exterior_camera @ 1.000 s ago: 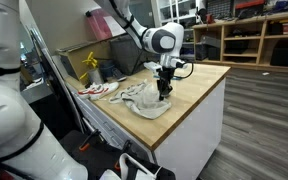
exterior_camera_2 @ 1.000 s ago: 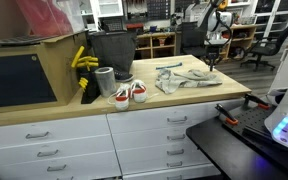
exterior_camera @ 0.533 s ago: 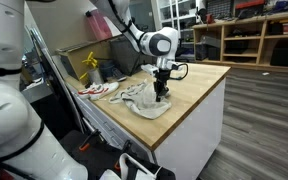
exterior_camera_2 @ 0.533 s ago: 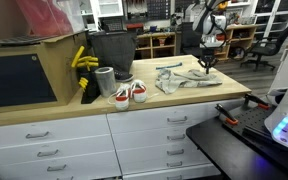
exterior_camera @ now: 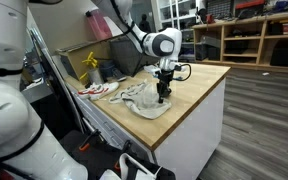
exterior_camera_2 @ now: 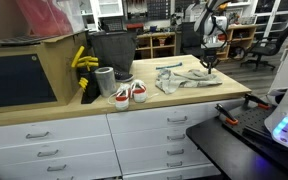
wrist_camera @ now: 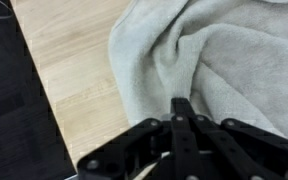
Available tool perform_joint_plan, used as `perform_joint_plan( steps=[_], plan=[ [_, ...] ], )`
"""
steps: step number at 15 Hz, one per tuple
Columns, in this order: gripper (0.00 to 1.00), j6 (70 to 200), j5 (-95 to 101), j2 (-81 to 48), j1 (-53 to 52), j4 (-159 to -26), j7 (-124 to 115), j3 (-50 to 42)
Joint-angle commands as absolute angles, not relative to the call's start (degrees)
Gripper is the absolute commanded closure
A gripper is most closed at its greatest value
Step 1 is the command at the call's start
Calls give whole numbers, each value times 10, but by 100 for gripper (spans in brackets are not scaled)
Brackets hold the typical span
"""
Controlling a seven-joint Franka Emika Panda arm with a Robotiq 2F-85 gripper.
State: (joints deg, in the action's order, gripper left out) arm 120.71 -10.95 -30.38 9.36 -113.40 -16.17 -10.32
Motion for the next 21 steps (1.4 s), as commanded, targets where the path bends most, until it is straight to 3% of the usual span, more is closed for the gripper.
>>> perform_joint_plan(
  steps=[1, 15, 21],
  plan=[
    [100, 1173, -102, -296, 101, -1127, -167, -112],
    [100, 1120, -82, -355, 95, -1077, -178, -115],
    [100, 1081, 14, -359, 67, -1094, -166, -118]
  ],
)
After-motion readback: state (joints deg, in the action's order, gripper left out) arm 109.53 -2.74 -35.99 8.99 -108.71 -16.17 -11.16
